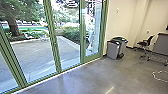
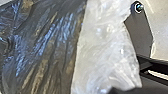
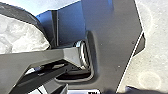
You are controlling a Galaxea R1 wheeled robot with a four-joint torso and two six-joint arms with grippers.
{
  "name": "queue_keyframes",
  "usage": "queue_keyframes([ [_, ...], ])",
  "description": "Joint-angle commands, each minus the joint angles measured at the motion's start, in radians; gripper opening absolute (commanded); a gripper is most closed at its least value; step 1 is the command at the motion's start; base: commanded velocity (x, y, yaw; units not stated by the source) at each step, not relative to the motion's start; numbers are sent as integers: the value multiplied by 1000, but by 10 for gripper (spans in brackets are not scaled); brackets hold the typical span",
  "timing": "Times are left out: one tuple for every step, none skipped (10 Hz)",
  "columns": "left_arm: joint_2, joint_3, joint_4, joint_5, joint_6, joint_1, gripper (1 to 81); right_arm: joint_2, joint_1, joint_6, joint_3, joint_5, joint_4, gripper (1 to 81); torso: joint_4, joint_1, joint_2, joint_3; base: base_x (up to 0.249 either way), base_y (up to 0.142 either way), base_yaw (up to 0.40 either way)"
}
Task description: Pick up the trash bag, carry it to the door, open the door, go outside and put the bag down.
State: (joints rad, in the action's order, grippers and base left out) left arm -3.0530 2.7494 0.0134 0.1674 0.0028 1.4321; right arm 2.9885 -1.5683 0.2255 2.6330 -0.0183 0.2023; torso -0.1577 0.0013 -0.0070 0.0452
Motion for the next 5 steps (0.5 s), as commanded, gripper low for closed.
queue_keyframes([
  [2, -3, -1, 64, 5, -58, 10, 3, 38, -5, -4, -54, 5, 811, 0, 0, 0, 0, 152, -75, 0],
  [2, -3, 0, 64, 5, -57, 10, 3, 38, -5, -4, -55, 5, 811, 0, 0, 0, 0, 152, -83, 0],
  [2, -3, 0, 64, 5, -58, 10, 3, 36, -5, -4, -55, 5, 811, 0, 0, 0, 0, 152, -90, 0],
  [2, -3, 2, 64, 5, -57, 10, 3, 36, -5, -2, -55, 5, 811, 0, 0, 0, 0, 152, -100, 0],
  [0, -3, 3, 64, 5, -57, 10, 5, 38, -5, -2, -55, 6, 811, 0, 0, 0, 0, 152, -101, 0],
])
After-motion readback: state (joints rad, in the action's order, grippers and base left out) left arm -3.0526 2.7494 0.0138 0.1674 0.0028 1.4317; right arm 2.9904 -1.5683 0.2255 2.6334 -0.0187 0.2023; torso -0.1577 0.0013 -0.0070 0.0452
